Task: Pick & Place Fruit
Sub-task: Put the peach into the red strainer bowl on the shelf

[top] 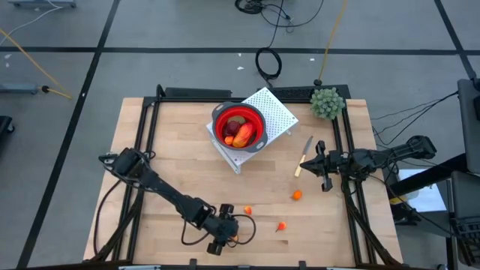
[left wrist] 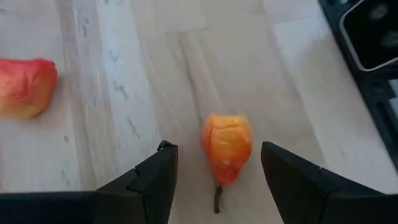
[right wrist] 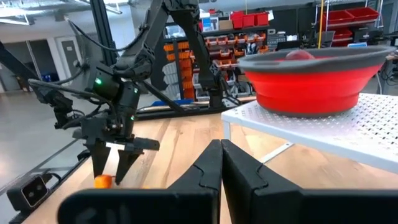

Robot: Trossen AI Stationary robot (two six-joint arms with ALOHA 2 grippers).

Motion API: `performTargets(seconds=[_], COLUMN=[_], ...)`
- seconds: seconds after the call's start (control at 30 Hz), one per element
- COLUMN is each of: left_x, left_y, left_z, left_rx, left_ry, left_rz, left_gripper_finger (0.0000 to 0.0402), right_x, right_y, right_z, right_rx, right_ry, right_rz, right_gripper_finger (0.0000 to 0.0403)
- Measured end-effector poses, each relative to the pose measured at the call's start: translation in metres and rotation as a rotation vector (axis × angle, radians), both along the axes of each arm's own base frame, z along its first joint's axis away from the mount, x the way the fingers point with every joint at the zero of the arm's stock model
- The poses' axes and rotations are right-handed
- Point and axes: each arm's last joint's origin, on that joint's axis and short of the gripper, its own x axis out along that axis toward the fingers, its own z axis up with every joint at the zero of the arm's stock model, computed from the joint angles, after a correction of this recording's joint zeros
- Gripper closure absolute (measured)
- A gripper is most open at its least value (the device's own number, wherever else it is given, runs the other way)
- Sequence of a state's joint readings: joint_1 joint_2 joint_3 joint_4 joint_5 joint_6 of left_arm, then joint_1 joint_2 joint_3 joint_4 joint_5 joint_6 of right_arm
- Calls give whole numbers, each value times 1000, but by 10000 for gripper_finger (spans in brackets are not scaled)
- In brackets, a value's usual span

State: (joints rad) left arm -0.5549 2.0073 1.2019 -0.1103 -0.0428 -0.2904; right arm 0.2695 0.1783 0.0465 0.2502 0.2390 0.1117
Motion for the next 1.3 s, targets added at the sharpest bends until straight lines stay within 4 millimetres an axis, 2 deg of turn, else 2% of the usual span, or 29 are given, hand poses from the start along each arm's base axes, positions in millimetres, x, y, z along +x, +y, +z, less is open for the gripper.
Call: performTargets(seconds=[0.27,0.63,0.73,1.07,1.17,1.3], left_x=[2,5,6,7,6,5], left_y=[0,0,0,0,2,9], left_z=[1,-10,-10,-9,-3,18], left_rx=[-5,-4,-10,-53,-59,-59], left_ry=[-23,-11,-21,-12,-8,-41], left_rz=[8,15,18,47,51,72], left_gripper_finger=[172,175,196,314,329,325], right_x=[0,0,0,0,0,0], right_y=[0,0,0,0,0,0], right_z=[-1,-2,-2,-2,-2,-2], right_rx=[-3,-5,-5,-5,-5,-5], right_ry=[12,19,19,19,18,19], right_rz=[0,0,0,0,0,0], right_gripper_finger=[403,403,403,403,403,403])
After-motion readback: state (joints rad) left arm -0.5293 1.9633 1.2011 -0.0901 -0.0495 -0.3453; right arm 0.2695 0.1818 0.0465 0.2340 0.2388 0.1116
